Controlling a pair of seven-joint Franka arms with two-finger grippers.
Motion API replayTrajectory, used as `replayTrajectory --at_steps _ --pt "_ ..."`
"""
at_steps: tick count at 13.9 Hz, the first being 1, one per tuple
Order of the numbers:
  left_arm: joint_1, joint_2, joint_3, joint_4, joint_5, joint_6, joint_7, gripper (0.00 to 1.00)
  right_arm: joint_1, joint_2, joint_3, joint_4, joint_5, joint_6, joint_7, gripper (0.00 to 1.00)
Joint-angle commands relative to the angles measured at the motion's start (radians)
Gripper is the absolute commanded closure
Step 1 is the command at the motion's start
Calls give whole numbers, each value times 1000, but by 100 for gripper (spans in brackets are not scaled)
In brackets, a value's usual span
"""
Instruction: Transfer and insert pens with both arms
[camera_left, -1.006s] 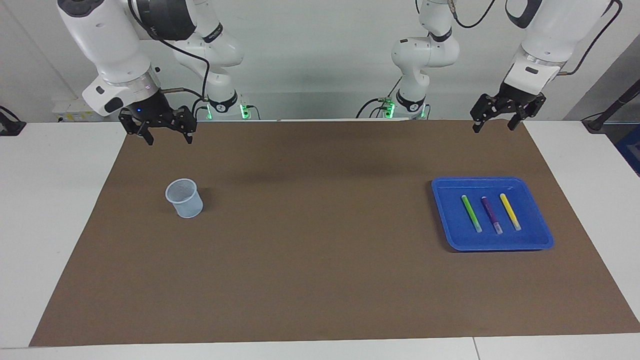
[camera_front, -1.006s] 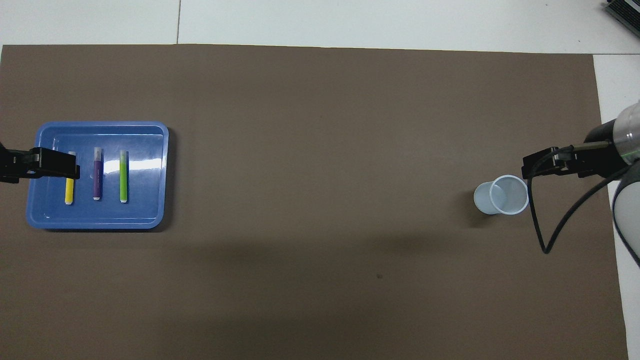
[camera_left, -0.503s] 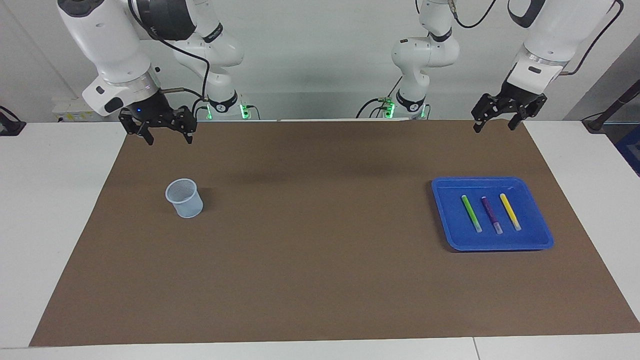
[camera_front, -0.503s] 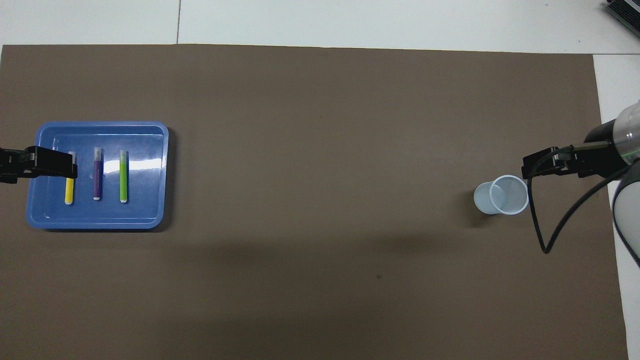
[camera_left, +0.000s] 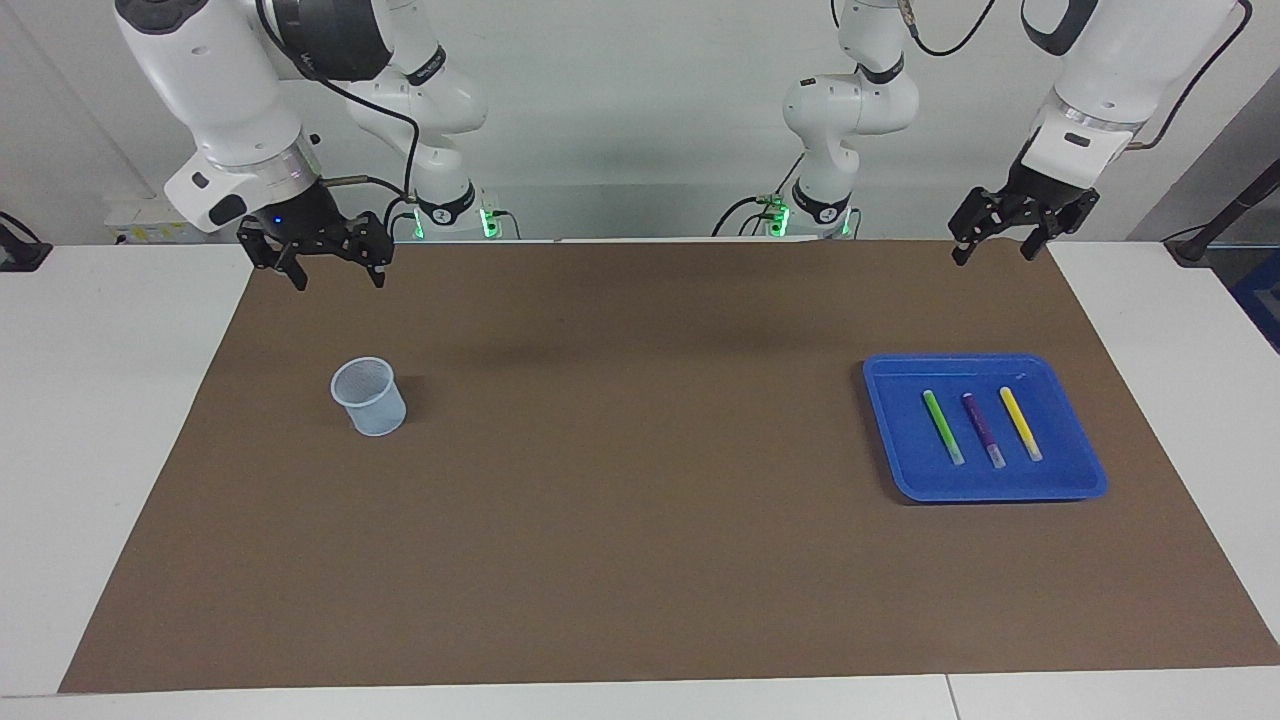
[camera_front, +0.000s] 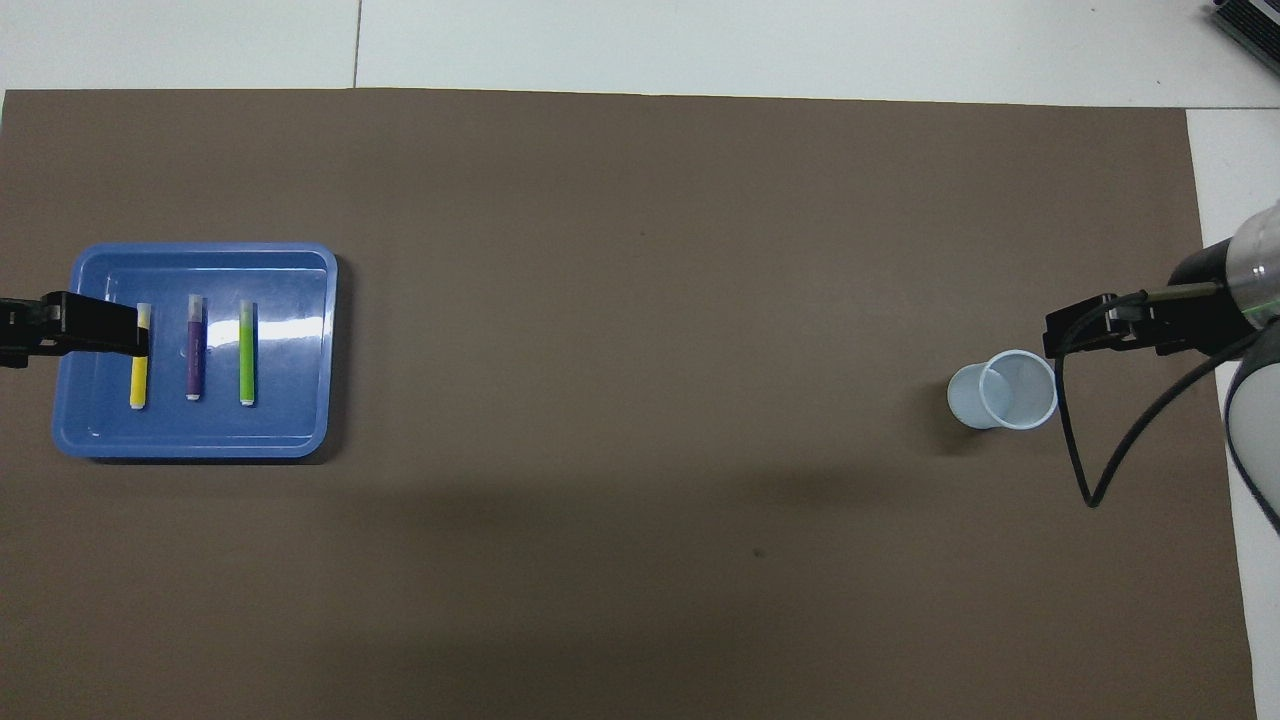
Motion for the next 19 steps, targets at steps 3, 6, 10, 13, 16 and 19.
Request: replayTrajectory --at_steps 3,6,10,13,16,19 --pt "10 -16 -2 -7 -11 5 -11 0 -9 -19 1 -24 17 9 8 0" --pt "31 -19 -2 -10 -13 7 -8 0 -9 -19 1 -24 17 9 8 0" --pt "48 -20 -2 -16 -45 22 -6 0 -8 -19 1 -24 17 9 8 0" --pt "50 -22 -2 -22 -45 39 5 0 -9 -19 1 -24 17 9 8 0" --pt "53 -31 -2 -60 -45 71 30 0 -9 -19 1 -24 17 9 8 0" --pt "53 -25 -2 -102 -45 131 29 0 -8 -19 1 -24 17 9 8 0"
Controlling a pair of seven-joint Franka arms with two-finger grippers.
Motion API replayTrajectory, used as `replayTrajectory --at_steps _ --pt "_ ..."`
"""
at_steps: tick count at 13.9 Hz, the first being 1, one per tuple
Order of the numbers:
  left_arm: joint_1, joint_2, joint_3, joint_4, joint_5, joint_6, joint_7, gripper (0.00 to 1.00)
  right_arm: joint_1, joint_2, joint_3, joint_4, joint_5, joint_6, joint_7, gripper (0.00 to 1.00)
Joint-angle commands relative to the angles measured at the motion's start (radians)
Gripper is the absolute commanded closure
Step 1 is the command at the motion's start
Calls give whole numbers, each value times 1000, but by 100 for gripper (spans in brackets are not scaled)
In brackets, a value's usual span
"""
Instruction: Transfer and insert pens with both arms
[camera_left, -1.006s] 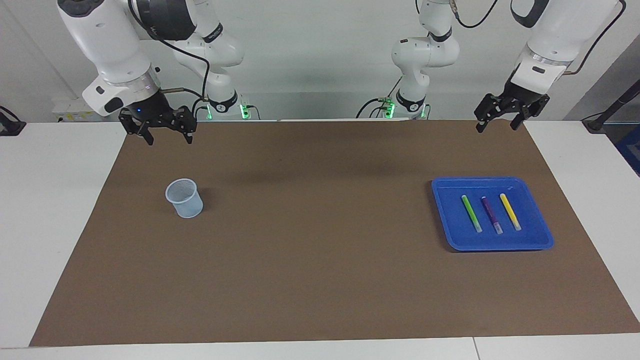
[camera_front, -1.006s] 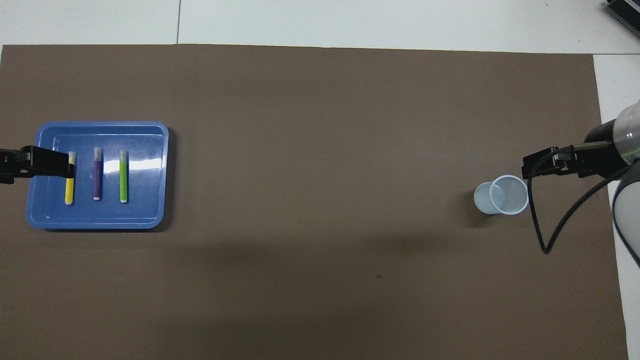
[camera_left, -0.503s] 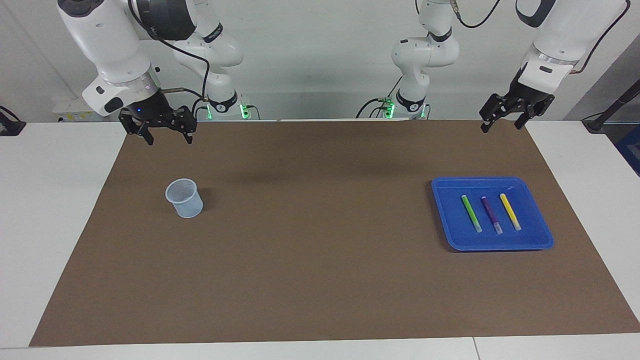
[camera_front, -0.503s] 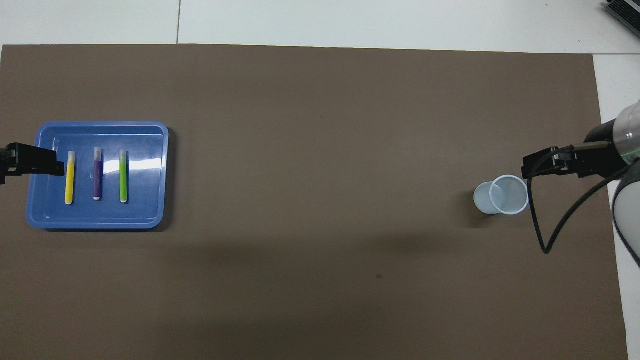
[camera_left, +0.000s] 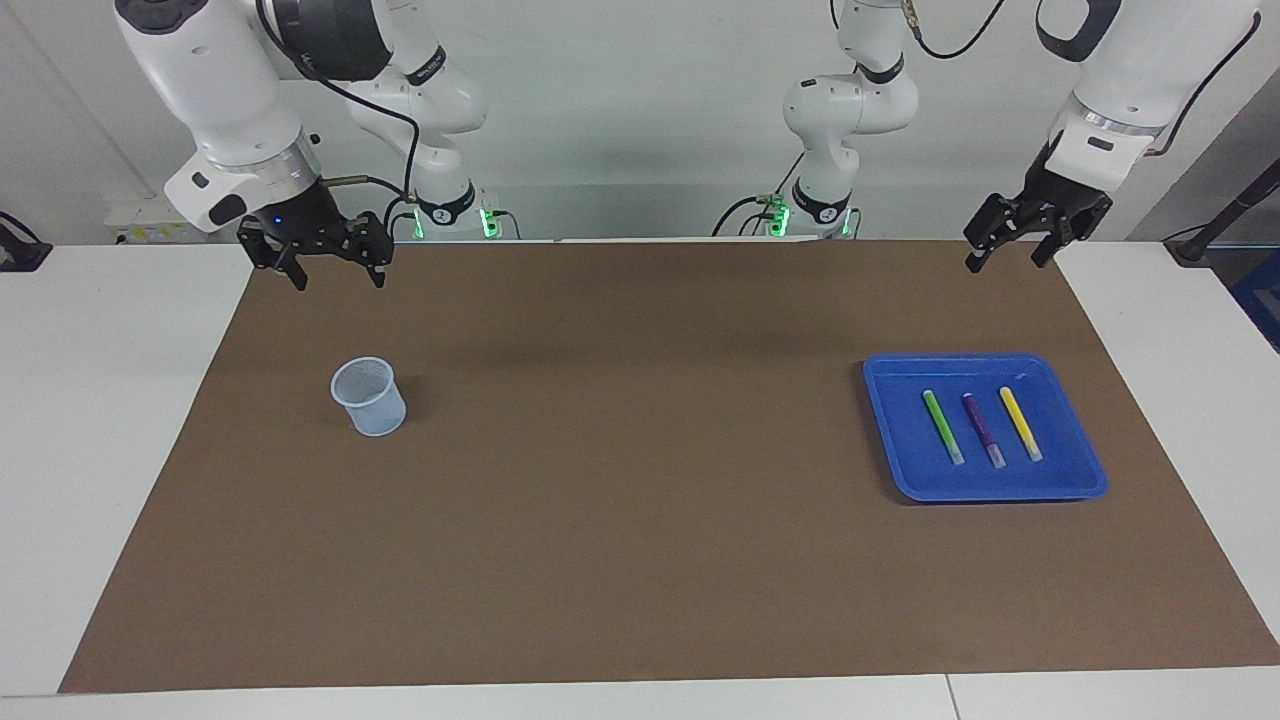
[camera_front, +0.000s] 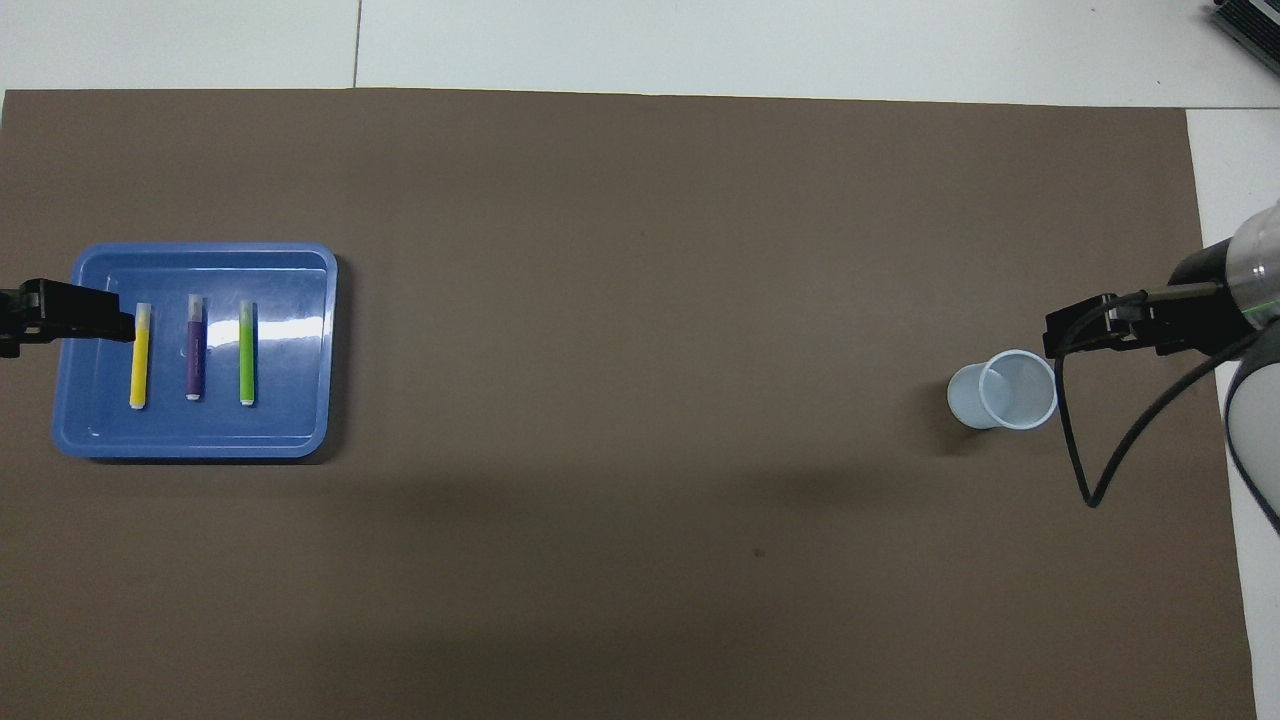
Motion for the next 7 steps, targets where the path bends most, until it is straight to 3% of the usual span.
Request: replayTrajectory --at_steps 1,7 --pt "14 -24 -4 -89 -14 83 20 0 -9 -19 1 -24 17 9 8 0" --pt "15 -17 -3 -218 -14 187 54 0 -9 -19 1 -24 17 9 8 0"
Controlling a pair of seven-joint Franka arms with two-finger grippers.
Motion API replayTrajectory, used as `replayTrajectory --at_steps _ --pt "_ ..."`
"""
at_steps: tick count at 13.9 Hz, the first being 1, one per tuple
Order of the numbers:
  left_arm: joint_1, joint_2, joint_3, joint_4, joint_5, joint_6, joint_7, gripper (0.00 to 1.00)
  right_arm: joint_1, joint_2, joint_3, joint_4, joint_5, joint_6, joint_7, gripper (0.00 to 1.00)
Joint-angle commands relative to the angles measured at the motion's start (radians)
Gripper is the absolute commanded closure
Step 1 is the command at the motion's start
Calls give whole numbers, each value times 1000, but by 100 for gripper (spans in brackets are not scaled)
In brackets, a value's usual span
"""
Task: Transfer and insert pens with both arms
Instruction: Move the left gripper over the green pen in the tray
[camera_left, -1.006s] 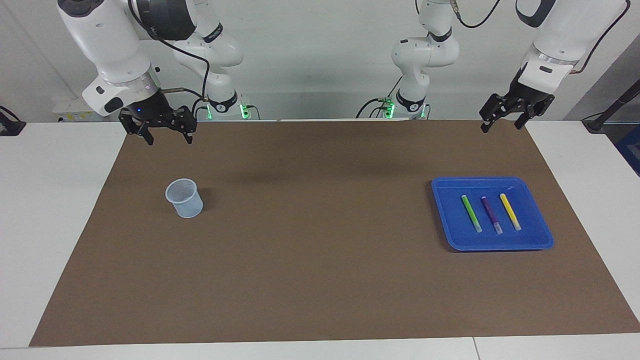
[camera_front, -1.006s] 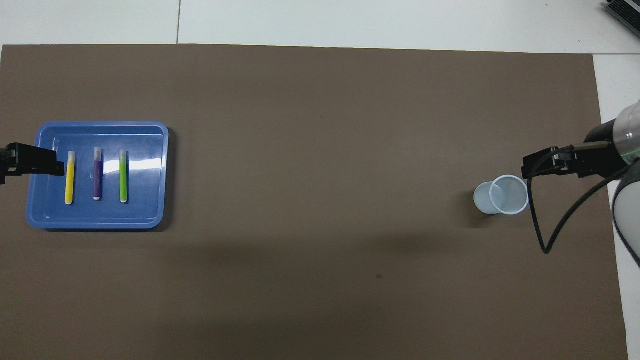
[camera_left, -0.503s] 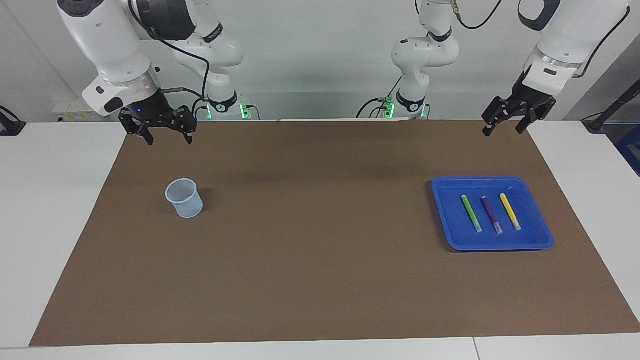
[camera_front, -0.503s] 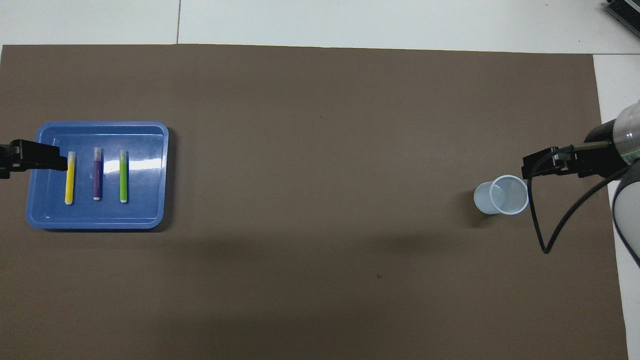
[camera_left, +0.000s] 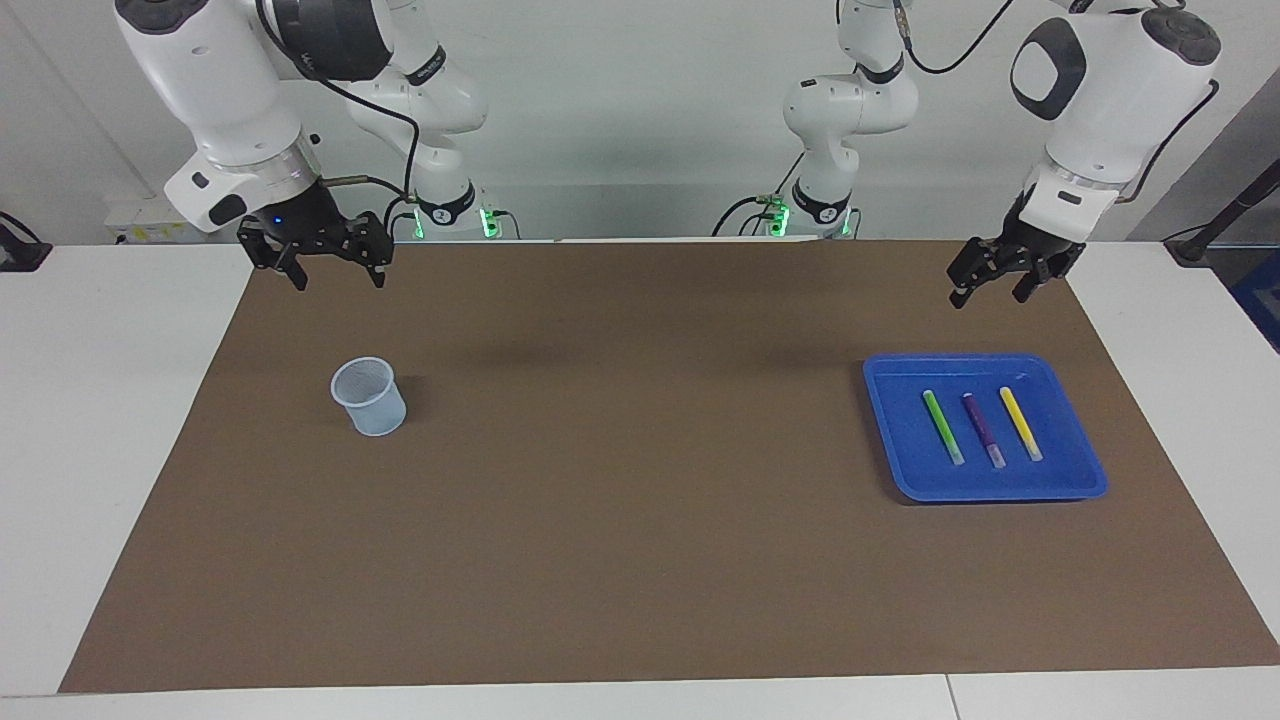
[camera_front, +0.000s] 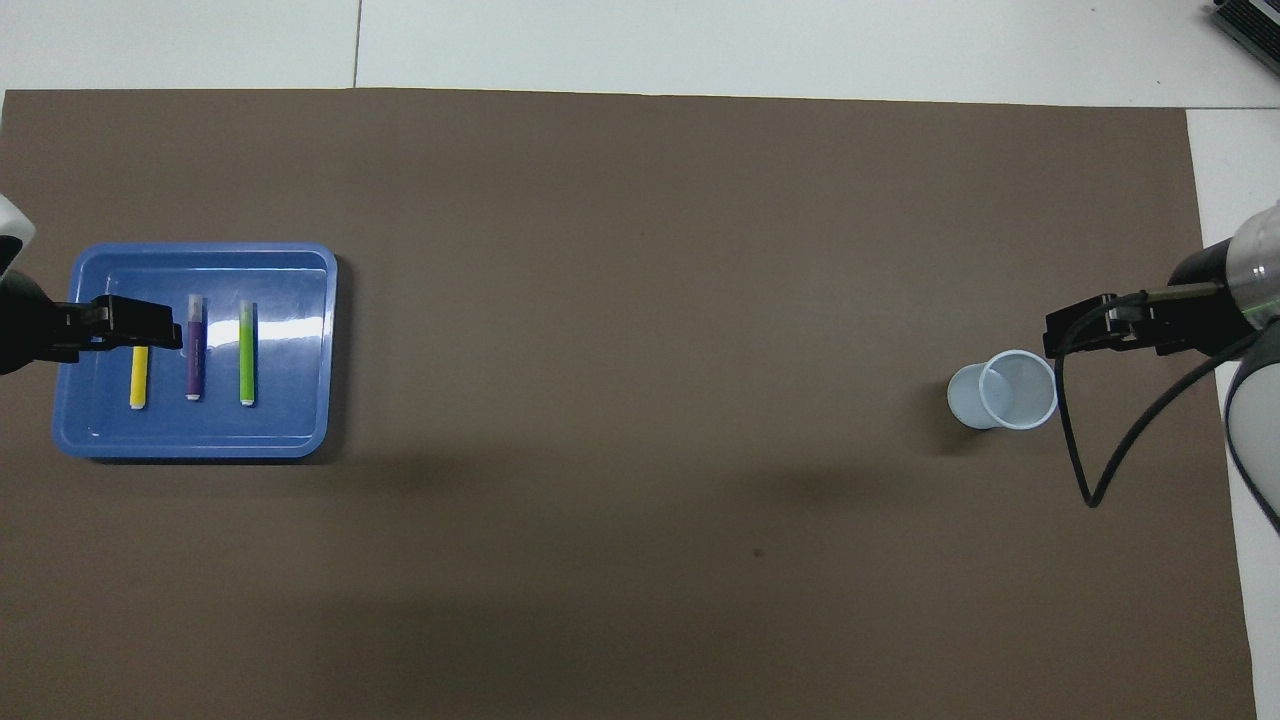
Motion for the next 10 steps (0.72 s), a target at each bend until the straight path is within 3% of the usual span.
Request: replayTrajectory --at_steps 1,10 --pt "12 -16 -3 -81 -14 64 34 0 -9 -19 1 -24 17 9 8 0" --pt "42 148 -3 -95 -14 227 91 0 -9 -19 1 -24 17 9 8 0"
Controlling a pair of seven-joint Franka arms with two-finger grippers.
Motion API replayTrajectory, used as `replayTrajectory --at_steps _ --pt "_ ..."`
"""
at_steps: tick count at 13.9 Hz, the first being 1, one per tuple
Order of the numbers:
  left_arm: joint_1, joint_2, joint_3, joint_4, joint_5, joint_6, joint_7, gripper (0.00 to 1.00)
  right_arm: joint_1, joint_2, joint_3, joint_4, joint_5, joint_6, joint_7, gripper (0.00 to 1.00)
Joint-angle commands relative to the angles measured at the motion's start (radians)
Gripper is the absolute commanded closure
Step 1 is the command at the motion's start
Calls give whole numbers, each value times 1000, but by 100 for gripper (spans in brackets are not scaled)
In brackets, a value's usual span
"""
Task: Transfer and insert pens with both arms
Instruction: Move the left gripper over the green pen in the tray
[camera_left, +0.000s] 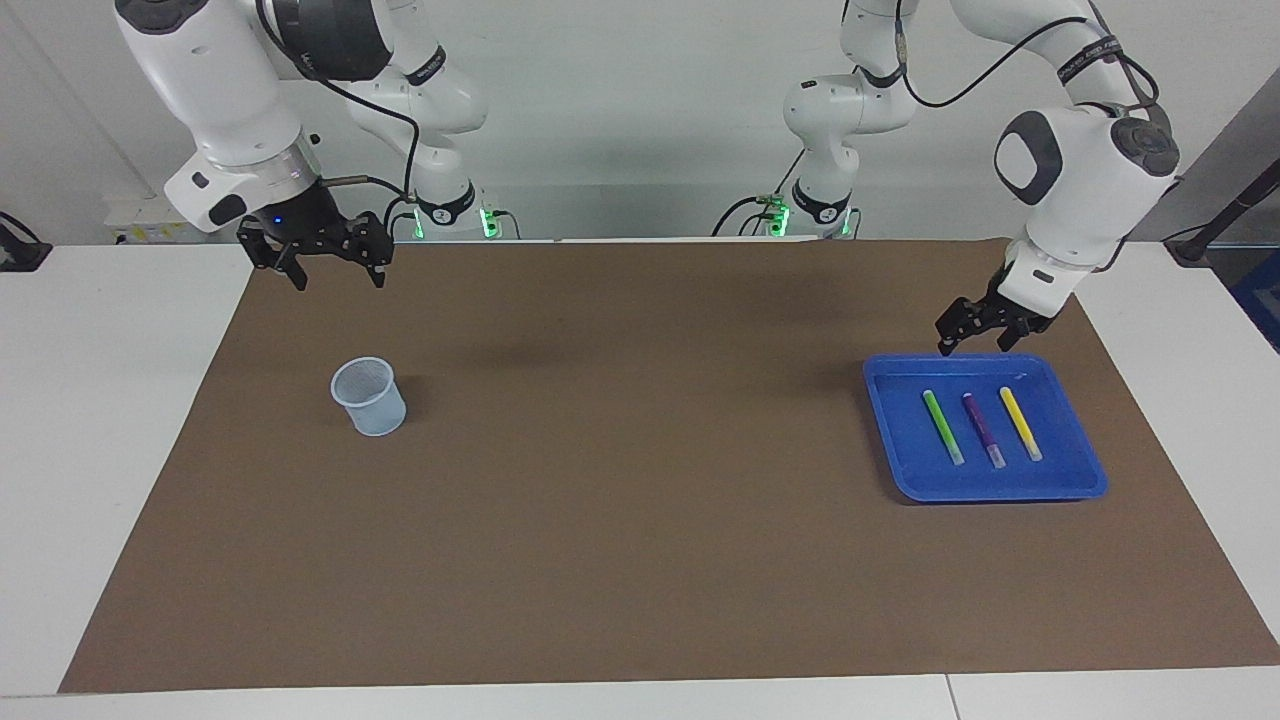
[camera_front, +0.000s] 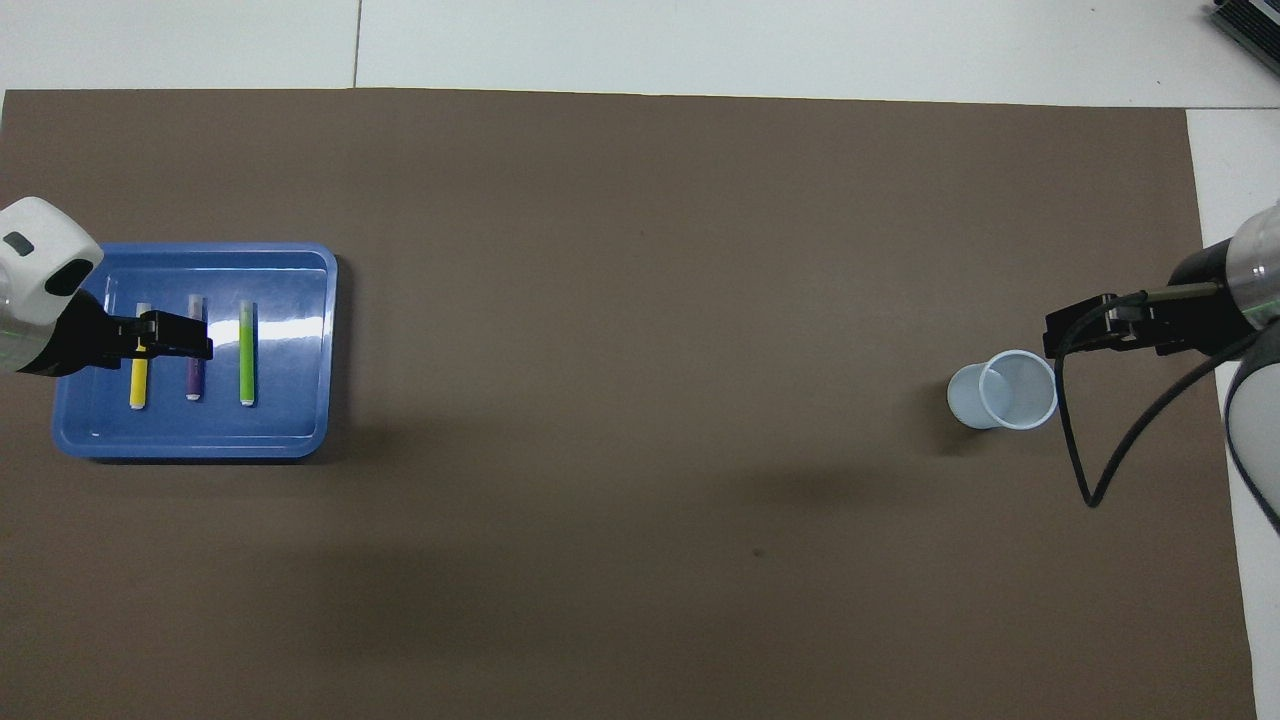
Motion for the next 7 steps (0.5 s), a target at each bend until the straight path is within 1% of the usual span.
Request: replayTrajectory --at_steps 1,5,7 --pt "19 37 -2 -7 -12 53 33 0 -9 -19 1 -24 17 9 8 0" --pt "34 105 -2 -7 -12 135 57 0 -9 -19 1 -24 17 9 8 0" --pt "36 151 -2 -7 -12 188 57 0 -9 -19 1 -24 17 9 8 0"
